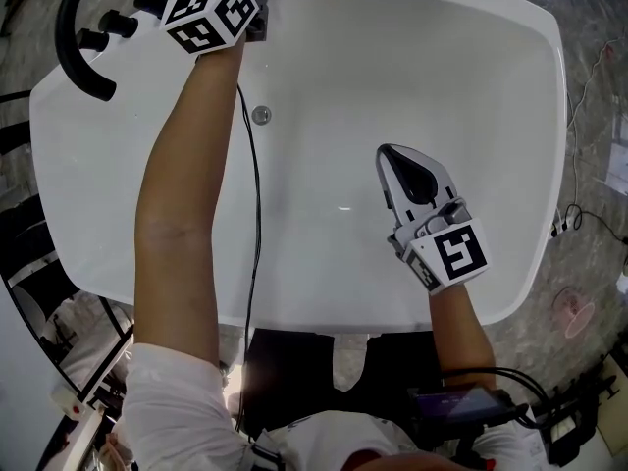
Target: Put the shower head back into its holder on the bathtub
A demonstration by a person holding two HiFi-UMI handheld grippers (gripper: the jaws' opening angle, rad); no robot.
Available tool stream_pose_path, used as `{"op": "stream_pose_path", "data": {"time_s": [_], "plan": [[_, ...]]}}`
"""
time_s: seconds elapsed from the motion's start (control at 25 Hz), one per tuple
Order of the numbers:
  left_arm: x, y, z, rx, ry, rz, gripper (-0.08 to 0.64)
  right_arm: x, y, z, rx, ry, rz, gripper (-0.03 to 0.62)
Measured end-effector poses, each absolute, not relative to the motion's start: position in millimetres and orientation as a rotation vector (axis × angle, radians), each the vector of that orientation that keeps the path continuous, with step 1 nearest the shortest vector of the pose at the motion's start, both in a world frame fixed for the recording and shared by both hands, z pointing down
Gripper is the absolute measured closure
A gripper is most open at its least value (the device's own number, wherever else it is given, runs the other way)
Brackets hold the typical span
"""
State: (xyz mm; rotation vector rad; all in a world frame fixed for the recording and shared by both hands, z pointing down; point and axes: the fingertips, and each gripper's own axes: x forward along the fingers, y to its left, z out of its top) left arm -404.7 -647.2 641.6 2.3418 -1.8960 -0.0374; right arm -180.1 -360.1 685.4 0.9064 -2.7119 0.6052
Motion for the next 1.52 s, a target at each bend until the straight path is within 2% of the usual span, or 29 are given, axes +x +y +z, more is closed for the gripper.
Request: {"op": "stream_pose_path", "data": {"time_s": [0.76,0.84,0.92,1.24,1.52], "plan": [[-387,-631,664,2.352,-1.946,0.073,0.424,-183,-335,706,0.872,-2.698,0.673,0.58],[-384,-631,661,2.355,-1.942,0.095,0.325,-178,-333,704,0.881,-2.699,0.681,0.58],[-387,-628,652,2.357,-1.952,0.077,0.272,-176,-331,706,0.882,-2.697,0.686,0.58],[-356,-586,627,2.368,-1.923,0.143,0.268,-148,-325,695,0.863,-2.671,0.682,0.58],[-319,-534,563,2.386,-1.918,0.163,0.272,-96,-313,648,0.87,-2.672,0.656,0.58]]}}
